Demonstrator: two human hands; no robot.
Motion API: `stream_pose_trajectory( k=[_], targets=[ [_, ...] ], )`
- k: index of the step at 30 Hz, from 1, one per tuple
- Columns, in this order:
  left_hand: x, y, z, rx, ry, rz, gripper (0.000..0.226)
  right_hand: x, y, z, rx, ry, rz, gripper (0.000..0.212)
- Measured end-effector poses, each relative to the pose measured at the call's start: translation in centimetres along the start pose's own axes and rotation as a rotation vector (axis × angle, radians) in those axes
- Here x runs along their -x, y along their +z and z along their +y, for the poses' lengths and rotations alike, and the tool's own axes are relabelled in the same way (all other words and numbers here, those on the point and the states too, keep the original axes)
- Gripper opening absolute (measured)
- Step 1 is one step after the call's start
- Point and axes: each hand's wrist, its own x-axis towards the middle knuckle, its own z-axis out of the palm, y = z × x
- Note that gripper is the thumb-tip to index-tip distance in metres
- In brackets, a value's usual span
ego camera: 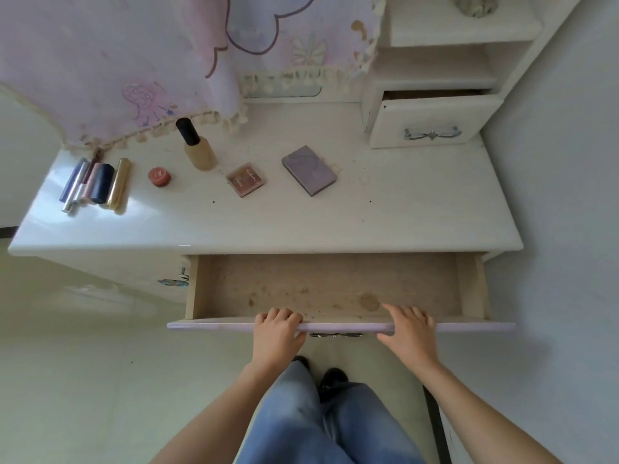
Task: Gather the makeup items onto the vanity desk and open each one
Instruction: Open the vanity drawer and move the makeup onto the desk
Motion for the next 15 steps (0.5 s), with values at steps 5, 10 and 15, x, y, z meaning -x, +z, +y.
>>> stream_pose_trajectory(
  k=[5,10,15],
  targets=[
    [0.0,-0.2,-0.1,-0.023,0.044,-0.031,0.031,0.2,-0.3,-0.1,-0.028,0.009,0.005,0.025],
    [-0.8,-1.8,-0.6,-0.006,0.086,0.007,0.026,-0.4,-2.0,-0.5,-0.029,0.029,0.022,0.023],
    [-1.1,-3.0,-0.7,0.053,0.093,0.031,0.036,-0.5,-3.3,-1.1,-0.002,0.038,0.019,0.056]
  ],
)
